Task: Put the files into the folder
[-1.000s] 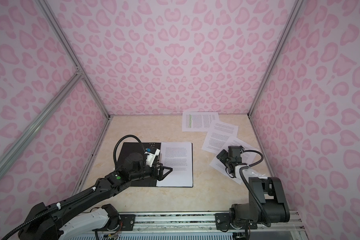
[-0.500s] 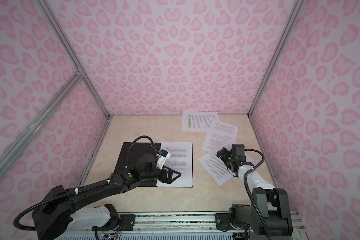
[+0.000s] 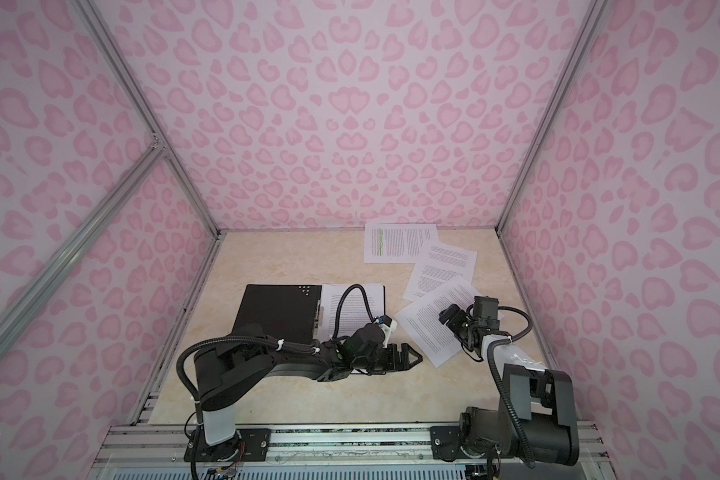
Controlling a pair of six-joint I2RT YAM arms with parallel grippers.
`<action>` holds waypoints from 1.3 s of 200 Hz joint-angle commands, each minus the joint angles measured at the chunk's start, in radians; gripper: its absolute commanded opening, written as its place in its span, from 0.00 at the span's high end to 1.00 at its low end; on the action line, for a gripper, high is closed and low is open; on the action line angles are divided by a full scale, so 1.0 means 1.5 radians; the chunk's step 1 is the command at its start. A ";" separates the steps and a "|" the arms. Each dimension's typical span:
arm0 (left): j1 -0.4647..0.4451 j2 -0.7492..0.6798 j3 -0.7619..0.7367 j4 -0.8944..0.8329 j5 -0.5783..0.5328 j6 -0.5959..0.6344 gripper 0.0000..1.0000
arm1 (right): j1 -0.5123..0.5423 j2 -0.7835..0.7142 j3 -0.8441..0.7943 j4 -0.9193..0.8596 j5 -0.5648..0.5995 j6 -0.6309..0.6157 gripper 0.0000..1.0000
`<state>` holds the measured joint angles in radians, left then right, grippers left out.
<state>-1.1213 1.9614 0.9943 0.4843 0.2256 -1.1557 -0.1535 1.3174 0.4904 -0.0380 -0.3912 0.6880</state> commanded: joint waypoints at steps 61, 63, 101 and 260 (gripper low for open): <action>-0.002 0.152 0.086 0.073 -0.119 -0.259 0.05 | 0.001 0.038 -0.039 -0.013 -0.070 0.020 0.07; -0.002 0.154 0.087 0.073 -0.121 -0.261 0.05 | 0.001 0.039 -0.040 -0.011 -0.072 0.021 0.08; -0.008 0.184 0.087 0.130 -0.168 -0.294 0.03 | 0.003 0.050 -0.048 0.002 -0.087 0.029 0.09; 0.027 0.080 0.111 0.183 -0.146 -0.019 0.96 | -0.037 -0.070 -0.073 -0.004 -0.092 0.002 0.06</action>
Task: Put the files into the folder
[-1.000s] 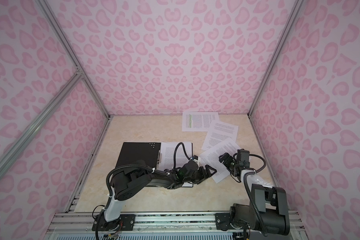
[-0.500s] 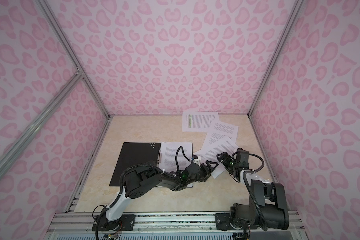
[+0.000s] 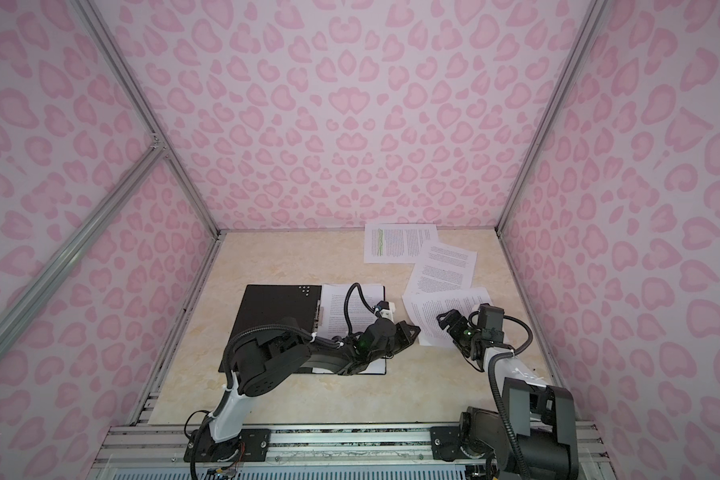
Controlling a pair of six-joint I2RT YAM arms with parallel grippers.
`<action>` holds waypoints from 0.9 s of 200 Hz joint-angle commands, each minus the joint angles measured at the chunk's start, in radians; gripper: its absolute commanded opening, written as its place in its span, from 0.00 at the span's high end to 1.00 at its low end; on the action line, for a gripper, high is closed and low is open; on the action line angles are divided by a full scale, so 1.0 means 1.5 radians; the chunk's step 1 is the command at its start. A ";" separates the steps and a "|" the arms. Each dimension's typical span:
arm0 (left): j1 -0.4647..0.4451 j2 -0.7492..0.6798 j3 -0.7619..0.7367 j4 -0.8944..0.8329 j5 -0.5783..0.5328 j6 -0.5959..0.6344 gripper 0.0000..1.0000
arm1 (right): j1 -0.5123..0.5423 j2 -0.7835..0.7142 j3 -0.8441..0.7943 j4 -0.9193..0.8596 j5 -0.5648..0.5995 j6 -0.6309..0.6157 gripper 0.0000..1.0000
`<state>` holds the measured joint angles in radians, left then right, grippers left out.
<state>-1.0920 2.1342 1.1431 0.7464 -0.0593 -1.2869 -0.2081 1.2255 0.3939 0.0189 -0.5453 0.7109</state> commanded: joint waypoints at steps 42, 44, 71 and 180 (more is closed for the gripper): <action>0.024 -0.035 0.034 -0.003 0.091 0.079 0.97 | 0.000 -0.004 -0.017 -0.007 -0.024 -0.012 0.06; 0.026 -0.034 0.035 -0.006 0.093 0.078 0.96 | 0.000 -0.005 -0.017 -0.008 -0.024 -0.012 0.06; 0.036 -0.041 0.022 -0.054 0.113 0.041 0.66 | -0.001 -0.013 -0.015 -0.023 0.000 -0.019 0.06; 0.040 0.036 0.056 -0.164 0.125 -0.006 0.02 | 0.001 -0.011 -0.010 -0.034 0.025 -0.032 0.07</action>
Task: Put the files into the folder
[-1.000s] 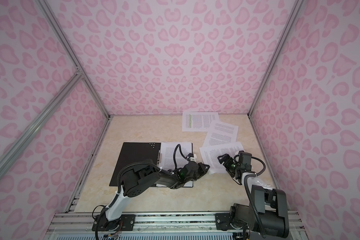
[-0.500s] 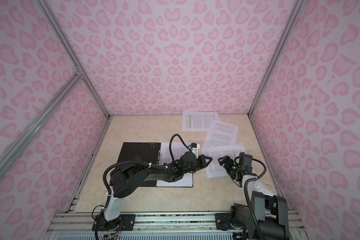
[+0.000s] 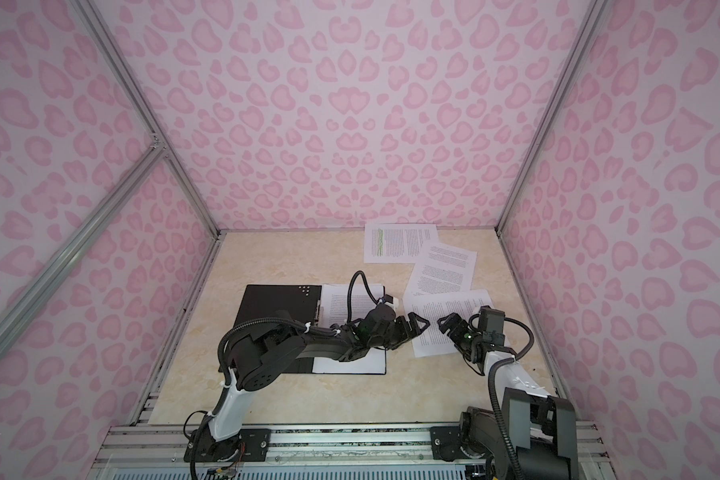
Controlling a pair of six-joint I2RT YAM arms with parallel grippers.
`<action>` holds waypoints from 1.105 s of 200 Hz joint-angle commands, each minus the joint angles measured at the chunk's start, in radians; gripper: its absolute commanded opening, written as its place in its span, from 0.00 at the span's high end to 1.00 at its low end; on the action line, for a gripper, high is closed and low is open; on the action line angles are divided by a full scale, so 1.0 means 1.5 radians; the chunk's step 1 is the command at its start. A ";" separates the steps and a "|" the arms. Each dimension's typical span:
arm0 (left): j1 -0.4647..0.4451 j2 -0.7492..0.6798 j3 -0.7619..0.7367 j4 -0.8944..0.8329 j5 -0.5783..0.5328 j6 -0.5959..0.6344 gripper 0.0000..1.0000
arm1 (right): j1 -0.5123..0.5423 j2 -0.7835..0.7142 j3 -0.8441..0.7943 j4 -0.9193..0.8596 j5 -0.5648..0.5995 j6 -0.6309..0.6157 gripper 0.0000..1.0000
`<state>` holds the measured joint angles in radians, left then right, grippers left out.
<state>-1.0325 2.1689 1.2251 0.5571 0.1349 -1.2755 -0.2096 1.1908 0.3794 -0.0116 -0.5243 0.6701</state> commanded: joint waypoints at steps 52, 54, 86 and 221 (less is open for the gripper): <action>0.000 0.036 0.004 0.015 0.023 -0.045 0.02 | 0.011 0.027 0.003 -0.012 0.015 -0.005 0.07; 0.000 0.037 0.004 0.020 0.024 -0.047 0.02 | 0.011 0.027 0.004 -0.012 0.016 -0.005 0.07; 0.000 0.057 0.004 0.082 0.033 -0.077 0.02 | 0.016 0.041 0.004 -0.007 0.012 -0.003 0.07; 0.004 0.095 0.007 0.180 0.008 -0.111 0.53 | 0.019 0.057 0.004 0.008 -0.010 0.001 0.07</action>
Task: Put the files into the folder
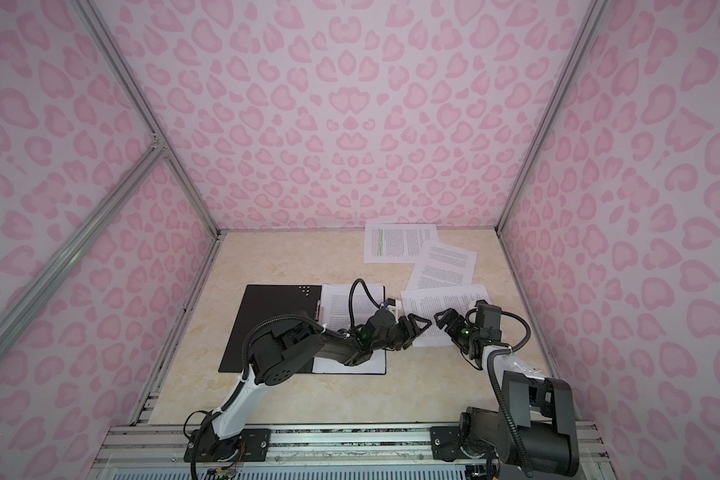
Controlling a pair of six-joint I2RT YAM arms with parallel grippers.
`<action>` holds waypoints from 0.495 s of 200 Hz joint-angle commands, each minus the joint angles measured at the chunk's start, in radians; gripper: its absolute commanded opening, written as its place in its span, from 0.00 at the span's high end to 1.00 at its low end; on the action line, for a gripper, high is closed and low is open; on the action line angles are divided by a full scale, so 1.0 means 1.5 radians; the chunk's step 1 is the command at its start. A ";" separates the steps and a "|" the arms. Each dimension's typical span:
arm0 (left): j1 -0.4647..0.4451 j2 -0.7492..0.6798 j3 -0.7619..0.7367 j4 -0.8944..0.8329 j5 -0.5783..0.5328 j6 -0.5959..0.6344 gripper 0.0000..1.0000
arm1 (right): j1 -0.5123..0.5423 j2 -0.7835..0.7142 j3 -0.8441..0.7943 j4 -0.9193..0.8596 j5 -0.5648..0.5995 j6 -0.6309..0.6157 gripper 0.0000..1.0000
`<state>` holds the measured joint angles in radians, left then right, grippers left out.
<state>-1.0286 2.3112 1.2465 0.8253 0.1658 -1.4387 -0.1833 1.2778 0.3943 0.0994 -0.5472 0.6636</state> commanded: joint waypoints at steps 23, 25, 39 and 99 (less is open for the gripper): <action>0.004 -0.014 0.001 -0.011 0.000 0.037 0.93 | 0.002 -0.018 -0.007 -0.066 0.003 0.001 0.06; 0.005 -0.016 0.003 -0.014 0.002 0.043 0.96 | 0.001 -0.021 -0.007 -0.066 0.003 0.000 0.06; 0.007 -0.043 0.007 -0.037 0.011 0.092 0.97 | 0.001 -0.041 -0.010 -0.066 0.002 -0.003 0.05; 0.017 -0.228 0.071 -0.337 0.062 0.421 0.96 | -0.008 -0.156 -0.029 -0.062 -0.017 -0.013 0.03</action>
<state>-1.0077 2.1731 1.3010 0.5610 0.2207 -1.0904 -0.1898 1.0992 0.3645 0.0090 -0.5591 0.6594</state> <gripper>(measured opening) 0.050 0.972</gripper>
